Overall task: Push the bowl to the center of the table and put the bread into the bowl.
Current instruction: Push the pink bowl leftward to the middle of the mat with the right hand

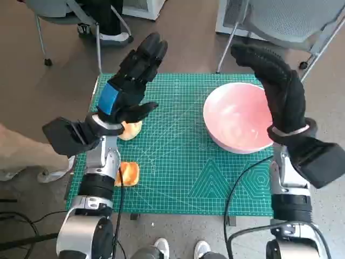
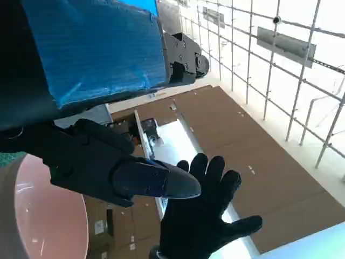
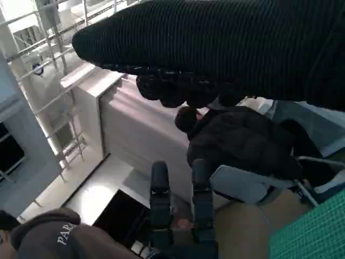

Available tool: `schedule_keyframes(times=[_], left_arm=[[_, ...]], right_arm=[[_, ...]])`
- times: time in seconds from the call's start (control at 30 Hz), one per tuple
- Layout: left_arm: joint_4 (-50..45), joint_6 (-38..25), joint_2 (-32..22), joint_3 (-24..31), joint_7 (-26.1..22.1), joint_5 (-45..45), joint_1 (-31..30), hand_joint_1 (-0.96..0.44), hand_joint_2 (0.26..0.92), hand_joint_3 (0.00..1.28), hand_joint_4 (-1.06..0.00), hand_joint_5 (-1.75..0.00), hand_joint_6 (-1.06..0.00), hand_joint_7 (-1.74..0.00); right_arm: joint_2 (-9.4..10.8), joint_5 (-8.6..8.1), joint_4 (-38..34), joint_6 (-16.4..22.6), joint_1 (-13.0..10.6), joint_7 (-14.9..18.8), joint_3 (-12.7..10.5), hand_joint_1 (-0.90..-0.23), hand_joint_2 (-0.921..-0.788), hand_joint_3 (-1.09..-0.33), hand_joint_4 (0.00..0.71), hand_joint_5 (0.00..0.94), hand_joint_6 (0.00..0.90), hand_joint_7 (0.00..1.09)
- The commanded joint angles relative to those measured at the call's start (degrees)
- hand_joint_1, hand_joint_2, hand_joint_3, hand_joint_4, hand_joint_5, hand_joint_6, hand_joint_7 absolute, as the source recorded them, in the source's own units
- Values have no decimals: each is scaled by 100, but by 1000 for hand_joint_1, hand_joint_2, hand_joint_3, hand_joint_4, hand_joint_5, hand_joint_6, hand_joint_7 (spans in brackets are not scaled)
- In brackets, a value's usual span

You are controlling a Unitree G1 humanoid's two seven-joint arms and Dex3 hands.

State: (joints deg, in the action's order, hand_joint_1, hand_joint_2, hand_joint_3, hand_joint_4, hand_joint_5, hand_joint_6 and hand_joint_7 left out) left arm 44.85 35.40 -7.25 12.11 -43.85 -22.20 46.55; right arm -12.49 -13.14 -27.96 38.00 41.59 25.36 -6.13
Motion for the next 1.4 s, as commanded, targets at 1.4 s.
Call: schedule_keyframes(times=[1.4], left_arm=[[-110, 15, -19, -45, 134, 76, -126, -691, 921, 179, -15, 0, -175, -3]], right_arm=[[-405, -260, -590, 59, 8, 247, -425, -686, -921, -750, 185, 3, 39, 492]])
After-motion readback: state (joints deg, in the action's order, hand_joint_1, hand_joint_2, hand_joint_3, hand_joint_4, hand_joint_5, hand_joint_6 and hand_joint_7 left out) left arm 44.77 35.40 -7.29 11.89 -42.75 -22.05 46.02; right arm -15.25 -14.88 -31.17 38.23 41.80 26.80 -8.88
